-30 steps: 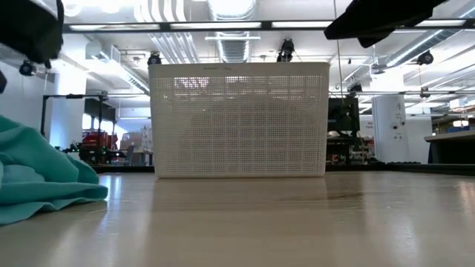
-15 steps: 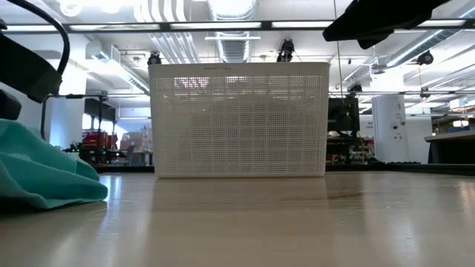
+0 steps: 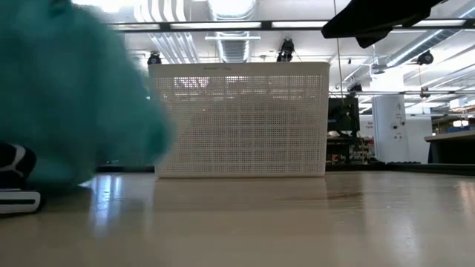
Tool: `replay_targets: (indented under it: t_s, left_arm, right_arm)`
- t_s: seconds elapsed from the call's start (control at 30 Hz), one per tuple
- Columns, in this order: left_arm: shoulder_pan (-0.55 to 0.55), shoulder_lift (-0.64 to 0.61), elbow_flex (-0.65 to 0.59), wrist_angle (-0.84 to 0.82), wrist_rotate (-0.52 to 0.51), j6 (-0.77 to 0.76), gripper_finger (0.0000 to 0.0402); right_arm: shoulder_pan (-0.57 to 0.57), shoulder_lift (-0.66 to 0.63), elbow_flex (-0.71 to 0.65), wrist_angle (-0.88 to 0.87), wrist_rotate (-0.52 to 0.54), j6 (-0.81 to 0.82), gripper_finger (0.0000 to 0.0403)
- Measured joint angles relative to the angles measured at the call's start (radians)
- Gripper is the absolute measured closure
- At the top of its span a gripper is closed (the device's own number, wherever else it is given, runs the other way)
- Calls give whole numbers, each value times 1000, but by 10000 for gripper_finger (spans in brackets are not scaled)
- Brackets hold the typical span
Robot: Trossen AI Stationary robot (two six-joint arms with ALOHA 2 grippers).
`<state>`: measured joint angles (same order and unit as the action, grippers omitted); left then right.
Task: Sort clothes
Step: Put the light blue shorts into the white laundry bin
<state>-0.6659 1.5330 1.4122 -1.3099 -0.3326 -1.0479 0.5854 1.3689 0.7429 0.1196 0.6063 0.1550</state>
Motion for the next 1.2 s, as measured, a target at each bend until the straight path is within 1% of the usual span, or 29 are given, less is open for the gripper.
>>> replay_targets:
  t_s: [0.2,0.4,0.53,0.67,0.77,0.8,0.87,0.93,1.03,1.2]
  left_arm:
    - [18,-48,206,-62,-267,110,371]
    - [38,-64,364,-59,-538,306,371]
    - [71,-64,443,-33,-659,457,371]
    - [132,-64,496,78,-716,669,371]
    - [197,-64,521,224,-715,874,371]
    - [224,-64,527,281,-698,946,371]
    - [284,-64,538,390,-627,1072,371]
    - [349,-64,546,480,-517,1169,371]
    - [459,-64,571,523,-361,1223,371]
    - [647,-64,583,524,-188,1228,371]
  right_arm:
    - [1,0,0,1,0,0,403]
    - [2,0,0,0,0,0,403]
    - [2,0,0,0,-1,0,403]
    - [2,0,0,0,-1,0,403]
    - [2,0,0,0,-1,0,403]
    - [2,0,0,0,-1,0,403]
    - [2,0,-2,2,-1,1,403]
    - [2,0,-4,1,-1,0,403]
    - [2,0,-4,2,0,-16,403]
    - [2,0,-4,8,0,-25,403]
